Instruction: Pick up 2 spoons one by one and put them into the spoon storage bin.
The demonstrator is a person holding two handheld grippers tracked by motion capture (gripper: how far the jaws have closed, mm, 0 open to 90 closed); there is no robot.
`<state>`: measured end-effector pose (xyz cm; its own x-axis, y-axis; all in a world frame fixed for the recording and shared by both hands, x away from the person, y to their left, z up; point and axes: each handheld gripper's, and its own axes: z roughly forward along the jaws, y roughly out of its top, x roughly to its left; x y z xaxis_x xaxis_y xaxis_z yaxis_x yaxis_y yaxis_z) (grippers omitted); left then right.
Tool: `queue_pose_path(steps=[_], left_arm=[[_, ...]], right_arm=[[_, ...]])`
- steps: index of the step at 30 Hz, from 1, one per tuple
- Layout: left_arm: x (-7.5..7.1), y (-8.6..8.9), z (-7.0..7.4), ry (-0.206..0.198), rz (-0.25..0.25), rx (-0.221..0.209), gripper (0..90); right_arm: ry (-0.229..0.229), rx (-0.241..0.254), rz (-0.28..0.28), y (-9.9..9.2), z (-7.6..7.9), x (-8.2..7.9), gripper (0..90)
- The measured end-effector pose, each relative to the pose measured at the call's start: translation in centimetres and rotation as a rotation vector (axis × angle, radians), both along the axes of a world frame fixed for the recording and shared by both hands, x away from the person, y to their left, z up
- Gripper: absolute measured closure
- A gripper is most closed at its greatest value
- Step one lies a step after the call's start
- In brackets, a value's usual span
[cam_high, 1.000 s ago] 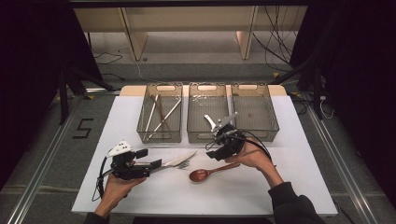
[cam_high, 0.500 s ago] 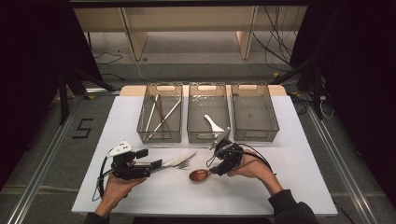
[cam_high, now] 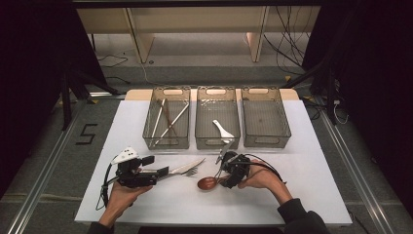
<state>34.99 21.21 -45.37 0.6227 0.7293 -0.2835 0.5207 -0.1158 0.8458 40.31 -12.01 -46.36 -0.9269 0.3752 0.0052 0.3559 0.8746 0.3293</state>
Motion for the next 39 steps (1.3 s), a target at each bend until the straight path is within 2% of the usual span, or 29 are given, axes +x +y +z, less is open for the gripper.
queue_pose_path(steps=[5, 8, 19, 24, 28, 33, 39], left_arm=[[0.0, -0.1, 0.0, 0.001, -0.001, 0.001, 18.6], [0.0, -0.1, 0.0, 0.001, -0.003, 0.001, 18.6], [0.0, 0.0, 0.0, 0.001, -0.002, 0.002, 18.6], [0.0, 0.0, 0.0, 0.002, -0.001, 0.001, 18.6], [0.0, 0.0, 0.0, 0.003, 0.0, 0.0, 18.6], [0.0, 0.0, -0.1, 0.004, 0.0, 0.0, 18.6], [0.0, 0.0, 0.0, 0.004, 0.001, 0.001, 18.6]], right_arm=[[-0.014, -0.009, 0.022, 0.0, 0.1, -0.1, 54.0], [-0.008, -0.015, 0.019, 0.1, 0.2, -0.4, 59.5], [-0.009, -0.047, 0.063, 0.5, 0.4, -1.2, 80.0], [-0.021, -0.077, 0.098, 0.7, 0.4, -1.3, 81.6], [-0.026, -0.091, 0.106, 0.8, 0.5, -1.5, 82.1], [-0.029, -0.086, 0.102, 0.5, 0.7, -1.5, 82.4], [-0.041, -0.042, 0.081, 0.2, 1.4, -1.5, 82.5]])
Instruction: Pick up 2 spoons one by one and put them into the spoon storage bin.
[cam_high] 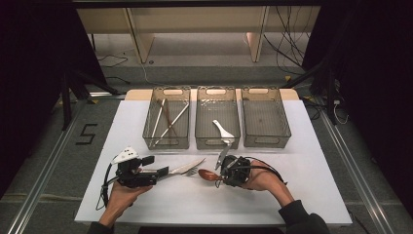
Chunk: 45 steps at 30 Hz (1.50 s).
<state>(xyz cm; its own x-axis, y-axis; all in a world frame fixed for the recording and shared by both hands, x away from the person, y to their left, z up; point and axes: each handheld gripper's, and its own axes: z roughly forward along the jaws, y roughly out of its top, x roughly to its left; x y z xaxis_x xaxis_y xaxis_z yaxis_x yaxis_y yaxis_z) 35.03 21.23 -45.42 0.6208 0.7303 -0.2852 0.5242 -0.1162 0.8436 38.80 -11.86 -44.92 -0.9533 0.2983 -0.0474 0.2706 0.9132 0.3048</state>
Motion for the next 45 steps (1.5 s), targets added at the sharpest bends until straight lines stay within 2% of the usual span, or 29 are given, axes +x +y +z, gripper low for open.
queue_pose_path(steps=[4, 9, 21, 29, 33, 45], left_arm=[[0.0, 0.0, 0.0, 0.001, 0.0, 0.0, 18.6], [0.0, 0.0, 0.0, 0.001, 0.001, 0.003, 18.6], [0.1, 0.1, -0.1, 0.001, 0.006, 0.002, 18.6], [0.1, 0.2, -0.1, 0.002, 0.009, 0.002, 18.6], [0.1, 0.2, -0.1, 0.001, 0.009, 0.003, 18.6], [0.1, 0.2, 0.0, 0.002, 0.009, 0.002, 18.6]], right_arm=[[-0.01, 0.036, -0.016, -0.4, 1.0, 0.1, 82.5], [-0.027, 0.114, -0.053, -0.9, 2.9, 0.6, 82.4], [-0.078, 0.212, -0.153, -1.0, 6.5, 2.6, 82.6], [-0.11, 0.246, -0.203, -0.7, 8.1, 4.4, 82.5], [-0.107, 0.26, -0.239, -0.6, 8.6, 5.3, 82.5], [-0.125, 0.265, -0.34, -0.3, 9.1, 8.6, 82.4]])
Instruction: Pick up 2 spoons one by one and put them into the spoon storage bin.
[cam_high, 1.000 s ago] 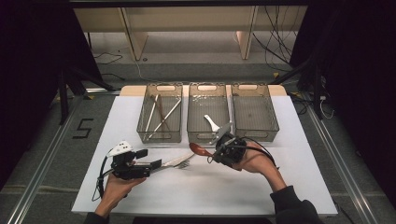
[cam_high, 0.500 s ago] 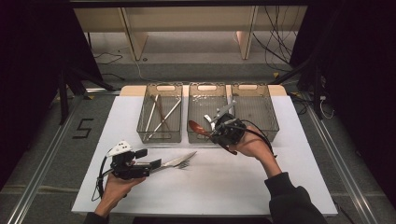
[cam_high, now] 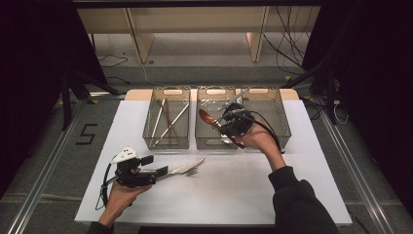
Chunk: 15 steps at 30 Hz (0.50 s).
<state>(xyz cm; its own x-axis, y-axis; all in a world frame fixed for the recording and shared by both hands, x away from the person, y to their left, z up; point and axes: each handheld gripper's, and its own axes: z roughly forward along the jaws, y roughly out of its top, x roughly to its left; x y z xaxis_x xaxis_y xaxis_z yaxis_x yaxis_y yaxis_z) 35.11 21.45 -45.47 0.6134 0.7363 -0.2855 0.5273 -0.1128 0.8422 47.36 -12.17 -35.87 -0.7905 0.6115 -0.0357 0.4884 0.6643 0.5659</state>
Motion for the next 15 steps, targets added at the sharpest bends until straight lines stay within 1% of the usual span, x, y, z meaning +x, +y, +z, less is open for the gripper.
queue_pose_path(steps=[2, 8, 13, 15], left_arm=[[0.0, 0.0, 0.0, 0.0, 0.0, 0.0, 18.7], [0.0, 0.0, 0.0, 0.001, -0.001, 0.0, 18.6], [0.0, 0.0, 0.0, 0.001, -0.002, 0.0, 18.6], [0.0, 0.0, 0.0, 0.0, -0.002, 0.0, 18.6]], right_arm=[[-0.006, 0.007, -0.015, 0.0, -0.1, 0.6, 82.4], [-0.007, 0.008, -0.062, 0.2, -0.1, 2.2, 82.4], [-0.017, 0.007, -0.08, 0.6, -0.1, 3.0, 82.4], [-0.013, 0.004, -0.088, 0.8, -0.1, 3.4, 82.3]])
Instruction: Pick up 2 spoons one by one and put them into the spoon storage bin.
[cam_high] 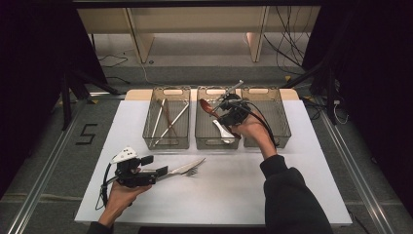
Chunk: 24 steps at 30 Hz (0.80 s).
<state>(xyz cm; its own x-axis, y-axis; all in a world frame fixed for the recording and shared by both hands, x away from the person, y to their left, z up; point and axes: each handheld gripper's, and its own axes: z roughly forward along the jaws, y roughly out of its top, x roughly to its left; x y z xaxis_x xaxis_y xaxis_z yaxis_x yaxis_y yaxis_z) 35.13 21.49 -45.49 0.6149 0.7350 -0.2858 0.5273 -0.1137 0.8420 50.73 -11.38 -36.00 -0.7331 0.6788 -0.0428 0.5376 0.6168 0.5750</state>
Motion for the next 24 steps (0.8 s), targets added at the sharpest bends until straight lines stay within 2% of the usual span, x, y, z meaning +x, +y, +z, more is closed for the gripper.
queue_pose_path(steps=[9, 24], left_arm=[[0.0, 0.1, 0.0, 0.001, 0.0, -0.001, 18.7], [0.1, 0.1, 0.0, 0.0, -0.002, -0.003, 18.6]], right_arm=[[-0.005, 0.002, -0.034, 0.4, -0.5, 1.5, 82.3], [-0.006, 0.0, -0.087, 0.6, -1.5, 2.7, 82.1]])
